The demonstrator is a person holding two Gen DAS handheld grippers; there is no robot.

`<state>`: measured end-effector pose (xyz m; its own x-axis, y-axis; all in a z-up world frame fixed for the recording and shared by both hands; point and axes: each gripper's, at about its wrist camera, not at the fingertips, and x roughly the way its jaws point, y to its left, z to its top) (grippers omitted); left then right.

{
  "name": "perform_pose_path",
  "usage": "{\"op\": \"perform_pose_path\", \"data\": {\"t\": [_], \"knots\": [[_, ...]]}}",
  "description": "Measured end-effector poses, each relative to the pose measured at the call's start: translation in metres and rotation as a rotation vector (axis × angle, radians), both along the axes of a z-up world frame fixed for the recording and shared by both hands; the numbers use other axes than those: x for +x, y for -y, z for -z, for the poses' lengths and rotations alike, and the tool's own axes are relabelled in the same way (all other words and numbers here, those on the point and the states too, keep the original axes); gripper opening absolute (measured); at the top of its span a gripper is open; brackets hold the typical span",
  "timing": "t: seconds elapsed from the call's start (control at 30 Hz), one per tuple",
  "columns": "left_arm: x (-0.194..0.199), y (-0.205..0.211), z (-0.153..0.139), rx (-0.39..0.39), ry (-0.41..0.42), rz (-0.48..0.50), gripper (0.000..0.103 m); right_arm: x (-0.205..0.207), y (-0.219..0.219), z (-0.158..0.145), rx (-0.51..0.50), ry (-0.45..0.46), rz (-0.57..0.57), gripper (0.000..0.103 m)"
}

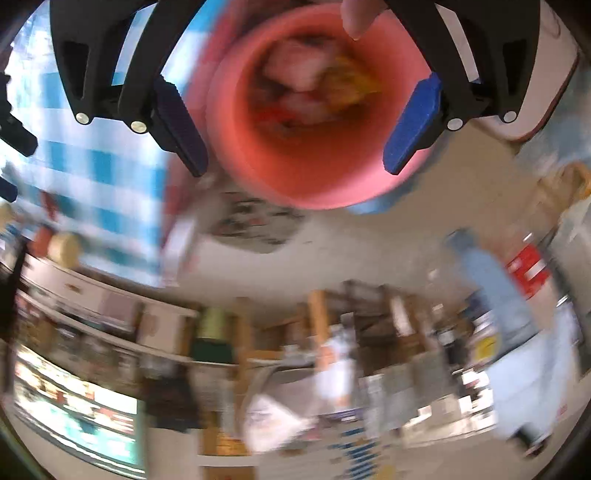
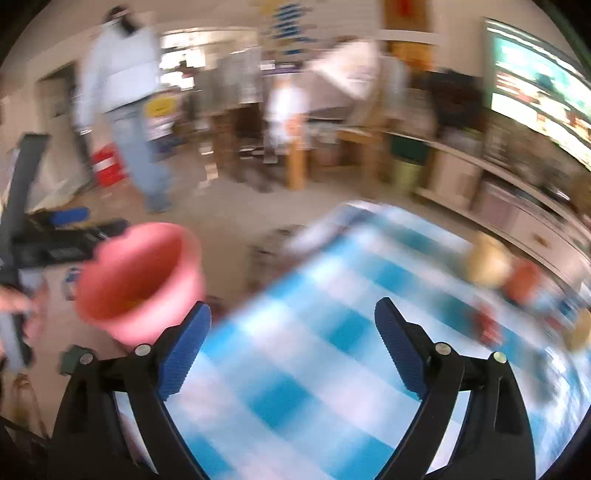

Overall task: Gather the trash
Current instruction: 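Move both grippers back over the table toward the red wrapper and yogurt pouch, then grasp the red wrapper with the left gripper while the right gripper grasps the white MAGICDAY pouch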

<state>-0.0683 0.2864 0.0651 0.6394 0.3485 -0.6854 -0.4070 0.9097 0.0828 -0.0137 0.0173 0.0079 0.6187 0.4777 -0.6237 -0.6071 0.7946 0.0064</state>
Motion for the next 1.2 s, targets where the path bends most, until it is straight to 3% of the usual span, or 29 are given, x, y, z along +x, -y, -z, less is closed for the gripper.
{"op": "perform_pose_path", "data": {"t": [0.17,0.3,0.4,0.53,0.8,1.0,1.2], "knots": [[0.073,0.123,0.012,-0.013,-0.018,0.226,0.095,0.028,0.137,0.024,-0.078,0.002,0.218,0.092],[0.136,0.216,0.038,-0.012,-0.082,0.325,0.095,0.062,0.225,0.047,-0.135,-0.018,0.320,0.095],[0.177,0.272,0.055,-0.059,-0.115,0.343,0.095,0.085,0.254,0.059,-0.154,-0.056,0.323,0.095],[0.221,0.328,0.075,-0.044,-0.125,0.357,0.095,0.107,0.262,0.069,-0.165,-0.053,0.260,0.095],[0.259,0.345,0.107,-0.015,-0.191,0.329,0.095,0.142,0.248,0.081,-0.174,-0.037,0.191,0.095],[0.266,0.345,0.123,-0.046,-0.220,0.322,0.095,0.162,0.244,0.095,-0.181,-0.062,0.178,0.095],[0.265,0.354,0.130,-0.024,-0.218,0.336,0.092,0.173,0.240,0.109,-0.215,-0.113,0.165,0.095]]}}
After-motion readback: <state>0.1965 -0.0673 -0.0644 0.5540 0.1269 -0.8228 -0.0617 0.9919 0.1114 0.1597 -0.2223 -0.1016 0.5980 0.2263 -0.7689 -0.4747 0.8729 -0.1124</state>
